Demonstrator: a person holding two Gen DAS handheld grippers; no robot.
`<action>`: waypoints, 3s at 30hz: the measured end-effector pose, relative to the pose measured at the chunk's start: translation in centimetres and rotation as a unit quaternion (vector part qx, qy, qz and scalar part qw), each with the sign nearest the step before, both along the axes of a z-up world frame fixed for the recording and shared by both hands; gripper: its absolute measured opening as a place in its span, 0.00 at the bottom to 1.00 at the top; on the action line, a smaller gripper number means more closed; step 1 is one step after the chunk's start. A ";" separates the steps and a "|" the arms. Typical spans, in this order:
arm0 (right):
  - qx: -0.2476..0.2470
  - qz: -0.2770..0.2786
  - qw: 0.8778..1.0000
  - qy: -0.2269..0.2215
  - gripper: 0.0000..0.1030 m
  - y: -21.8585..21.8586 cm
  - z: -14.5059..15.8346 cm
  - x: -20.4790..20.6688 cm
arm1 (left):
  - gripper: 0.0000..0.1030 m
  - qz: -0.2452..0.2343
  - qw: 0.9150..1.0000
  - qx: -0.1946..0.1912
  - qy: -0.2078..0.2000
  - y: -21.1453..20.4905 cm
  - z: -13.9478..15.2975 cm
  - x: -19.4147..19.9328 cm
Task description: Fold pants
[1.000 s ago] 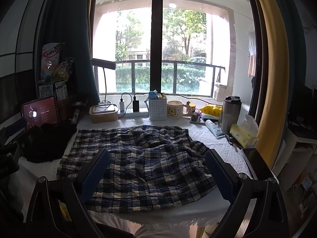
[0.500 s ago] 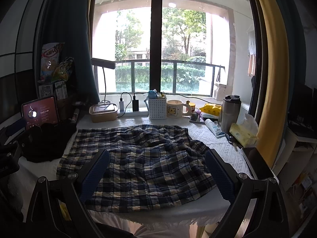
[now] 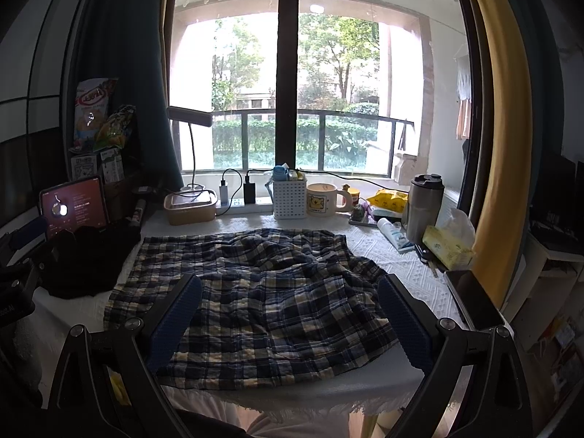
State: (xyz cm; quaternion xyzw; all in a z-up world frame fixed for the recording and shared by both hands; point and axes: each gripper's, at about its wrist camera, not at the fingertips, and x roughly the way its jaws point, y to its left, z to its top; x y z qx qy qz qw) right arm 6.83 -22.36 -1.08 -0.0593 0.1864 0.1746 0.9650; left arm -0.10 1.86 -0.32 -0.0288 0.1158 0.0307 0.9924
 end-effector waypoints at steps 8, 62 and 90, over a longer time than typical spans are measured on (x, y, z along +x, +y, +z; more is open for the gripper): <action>0.000 0.000 1.000 0.001 0.95 0.0 0.0 0.0 | 0.98 0.000 1.000 0.000 0.000 0.1 0.0 0.0; -0.126 0.038 0.989 0.069 0.95 1.0 -3.7 25.7 | 0.98 0.059 0.961 -0.016 0.268 13.0 -10.0 23.4; -0.152 0.150 0.949 0.230 0.41 2.4 -13.4 42.7 | 0.05 0.032 0.940 -0.013 0.341 15.3 -14.3 32.8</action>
